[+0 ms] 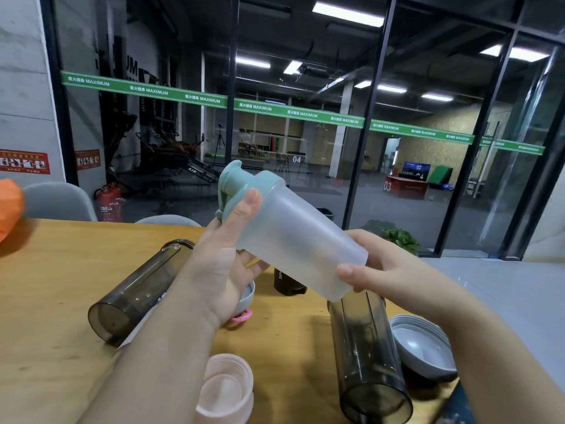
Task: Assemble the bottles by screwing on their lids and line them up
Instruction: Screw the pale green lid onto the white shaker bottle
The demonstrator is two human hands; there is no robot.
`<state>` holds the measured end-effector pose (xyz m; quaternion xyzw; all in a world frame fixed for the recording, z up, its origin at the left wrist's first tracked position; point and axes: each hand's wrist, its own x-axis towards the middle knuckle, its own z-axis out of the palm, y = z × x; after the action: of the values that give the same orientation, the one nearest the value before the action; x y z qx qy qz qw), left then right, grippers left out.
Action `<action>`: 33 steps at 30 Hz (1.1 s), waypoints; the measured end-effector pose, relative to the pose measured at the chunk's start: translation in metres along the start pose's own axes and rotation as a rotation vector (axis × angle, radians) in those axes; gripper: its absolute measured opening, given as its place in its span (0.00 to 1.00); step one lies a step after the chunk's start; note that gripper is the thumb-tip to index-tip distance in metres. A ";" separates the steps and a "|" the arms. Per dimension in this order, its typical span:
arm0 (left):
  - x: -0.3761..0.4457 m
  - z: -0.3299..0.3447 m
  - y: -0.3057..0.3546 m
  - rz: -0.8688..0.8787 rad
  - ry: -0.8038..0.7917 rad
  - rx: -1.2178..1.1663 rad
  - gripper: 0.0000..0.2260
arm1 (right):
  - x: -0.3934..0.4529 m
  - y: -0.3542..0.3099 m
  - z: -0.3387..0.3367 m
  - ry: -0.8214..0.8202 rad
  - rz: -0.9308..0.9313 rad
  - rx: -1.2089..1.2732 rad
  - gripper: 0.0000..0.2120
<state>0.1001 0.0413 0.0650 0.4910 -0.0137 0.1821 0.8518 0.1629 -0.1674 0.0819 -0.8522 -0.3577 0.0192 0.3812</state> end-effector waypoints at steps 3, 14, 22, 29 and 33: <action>-0.001 0.005 -0.002 0.060 0.021 0.120 0.34 | -0.002 -0.004 -0.001 0.010 -0.020 -0.138 0.31; -0.013 0.038 -0.028 0.164 -0.065 0.435 0.38 | -0.003 -0.012 0.008 0.102 0.002 -0.118 0.40; -0.011 0.035 -0.025 0.170 -0.097 0.432 0.46 | -0.006 -0.009 -0.006 0.314 -0.016 -0.147 0.38; -0.004 0.023 -0.027 0.040 -0.009 0.793 0.23 | -0.002 0.010 -0.020 0.522 -0.002 0.056 0.36; 0.000 0.008 -0.022 0.083 0.041 1.018 0.18 | 0.004 0.022 -0.026 0.569 0.033 0.164 0.38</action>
<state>0.1085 0.0245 0.0514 0.8390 0.0741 0.2089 0.4969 0.1872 -0.1912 0.0870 -0.7955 -0.2200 -0.1854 0.5333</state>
